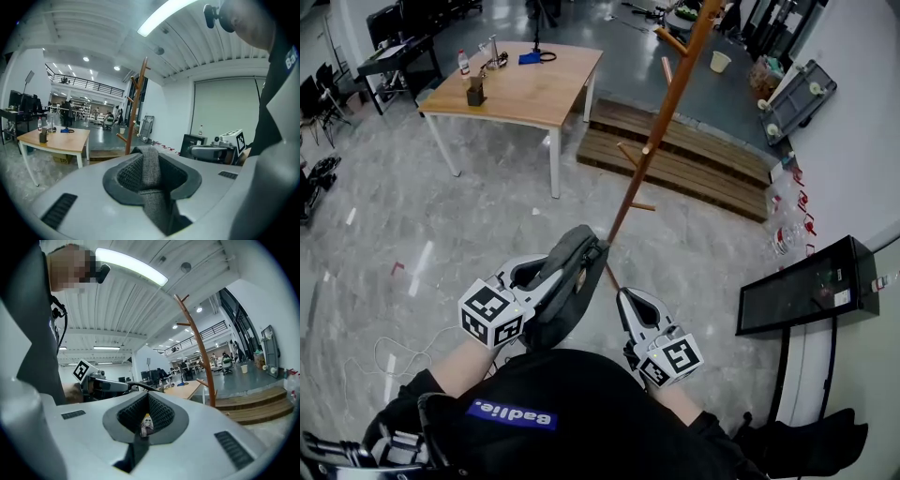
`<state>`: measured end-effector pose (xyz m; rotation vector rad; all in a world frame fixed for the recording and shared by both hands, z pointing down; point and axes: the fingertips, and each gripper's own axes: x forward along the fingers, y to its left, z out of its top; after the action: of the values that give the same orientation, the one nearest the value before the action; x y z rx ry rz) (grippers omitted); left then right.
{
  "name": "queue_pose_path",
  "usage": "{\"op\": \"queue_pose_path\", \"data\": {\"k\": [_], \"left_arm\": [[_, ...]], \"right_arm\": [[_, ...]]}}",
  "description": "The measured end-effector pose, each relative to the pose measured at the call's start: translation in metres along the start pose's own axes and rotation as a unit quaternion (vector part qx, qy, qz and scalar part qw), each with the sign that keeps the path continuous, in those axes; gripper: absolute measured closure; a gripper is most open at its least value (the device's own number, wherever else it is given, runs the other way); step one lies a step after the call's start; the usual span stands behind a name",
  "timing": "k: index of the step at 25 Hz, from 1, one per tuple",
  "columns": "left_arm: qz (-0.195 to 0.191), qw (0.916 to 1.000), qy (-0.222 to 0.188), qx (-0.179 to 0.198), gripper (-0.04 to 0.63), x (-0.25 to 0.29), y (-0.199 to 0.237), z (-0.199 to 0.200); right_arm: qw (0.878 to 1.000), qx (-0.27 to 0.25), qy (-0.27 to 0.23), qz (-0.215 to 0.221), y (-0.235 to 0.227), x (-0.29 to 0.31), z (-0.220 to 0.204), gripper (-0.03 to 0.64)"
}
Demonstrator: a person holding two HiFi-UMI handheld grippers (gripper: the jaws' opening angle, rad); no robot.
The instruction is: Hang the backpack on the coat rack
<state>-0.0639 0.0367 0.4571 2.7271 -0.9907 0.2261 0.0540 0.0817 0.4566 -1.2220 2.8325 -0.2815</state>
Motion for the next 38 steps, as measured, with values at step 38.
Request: {"op": "queue_pose_path", "data": {"k": [38], "left_arm": [[-0.104,0.9857,-0.019,0.131,0.489,0.174,0.246,0.191]], "right_arm": [[0.985,-0.049,-0.049,-0.156,-0.183,0.154,0.095,0.62]]}}
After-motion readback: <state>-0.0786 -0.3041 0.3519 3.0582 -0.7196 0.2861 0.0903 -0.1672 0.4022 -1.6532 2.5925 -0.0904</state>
